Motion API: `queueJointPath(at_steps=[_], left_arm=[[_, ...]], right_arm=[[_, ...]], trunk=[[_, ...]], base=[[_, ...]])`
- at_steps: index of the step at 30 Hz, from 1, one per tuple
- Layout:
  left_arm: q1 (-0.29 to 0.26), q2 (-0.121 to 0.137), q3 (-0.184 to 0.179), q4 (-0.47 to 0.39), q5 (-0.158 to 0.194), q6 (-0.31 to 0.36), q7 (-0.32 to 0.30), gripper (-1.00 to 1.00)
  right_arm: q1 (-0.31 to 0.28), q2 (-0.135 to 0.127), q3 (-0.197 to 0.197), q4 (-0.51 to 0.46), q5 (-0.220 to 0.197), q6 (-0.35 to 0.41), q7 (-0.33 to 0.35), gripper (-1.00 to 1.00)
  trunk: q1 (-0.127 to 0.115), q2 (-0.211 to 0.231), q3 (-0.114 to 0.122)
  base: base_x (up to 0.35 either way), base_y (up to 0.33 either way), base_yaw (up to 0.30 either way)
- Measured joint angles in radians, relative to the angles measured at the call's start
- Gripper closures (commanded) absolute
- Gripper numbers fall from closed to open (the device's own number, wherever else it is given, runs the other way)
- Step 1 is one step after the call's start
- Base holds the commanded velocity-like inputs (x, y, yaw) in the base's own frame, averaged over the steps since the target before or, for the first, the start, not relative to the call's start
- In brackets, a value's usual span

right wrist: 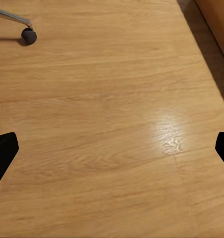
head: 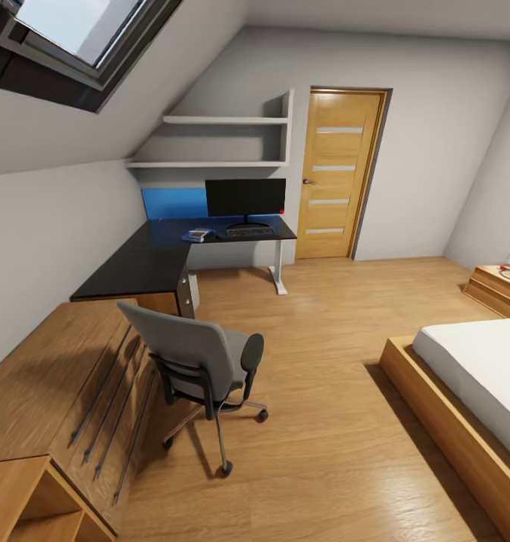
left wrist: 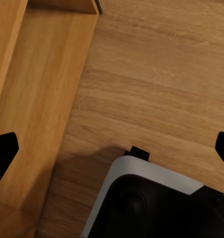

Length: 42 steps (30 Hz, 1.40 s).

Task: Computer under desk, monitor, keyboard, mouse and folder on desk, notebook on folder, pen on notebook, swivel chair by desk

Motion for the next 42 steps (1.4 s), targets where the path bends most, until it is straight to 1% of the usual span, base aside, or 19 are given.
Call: queueJointPath(at_steps=[8,18,23,29,42], left_arm=[[0.000,0.001,0.000,0.000,0.004,0.000,0.000,-1.00],[0.000,0.000,0.000,0.000,-0.001,0.001,0.000,-1.00],[0.000,-0.002,0.000,0.000,-0.002,0.001,0.000,-1.00],[0.000,-0.010,0.000,0.000,-0.003,-0.001,0.000,-1.00],[0.000,-0.013,0.000,0.000,-0.004,-0.001,0.000,-1.00]], right_arm=[[0.000,-0.001,0.000,0.000,0.000,0.000,0.000,-1.00],[0.000,0.000,0.000,0.000,0.000,0.000,0.000,-1.00],[0.000,0.000,0.000,0.000,0.000,0.000,0.000,-1.00],[0.000,0.000,0.000,0.000,0.000,0.000,0.000,-1.00],[0.000,0.000,0.000,0.000,0.000,0.000,0.000,-1.00]], trunk=[[0.031,-0.056,-0.025],[0.069,-0.126,-0.056],[0.088,-0.161,-0.072],[0.111,-0.203,-0.091],[0.161,-0.294,-0.132]], base=[[0.000,0.000,0.000],[0.000,0.000,0.000],[0.000,0.000,0.000],[0.000,0.000,0.000],[0.000,0.000,0.000]])
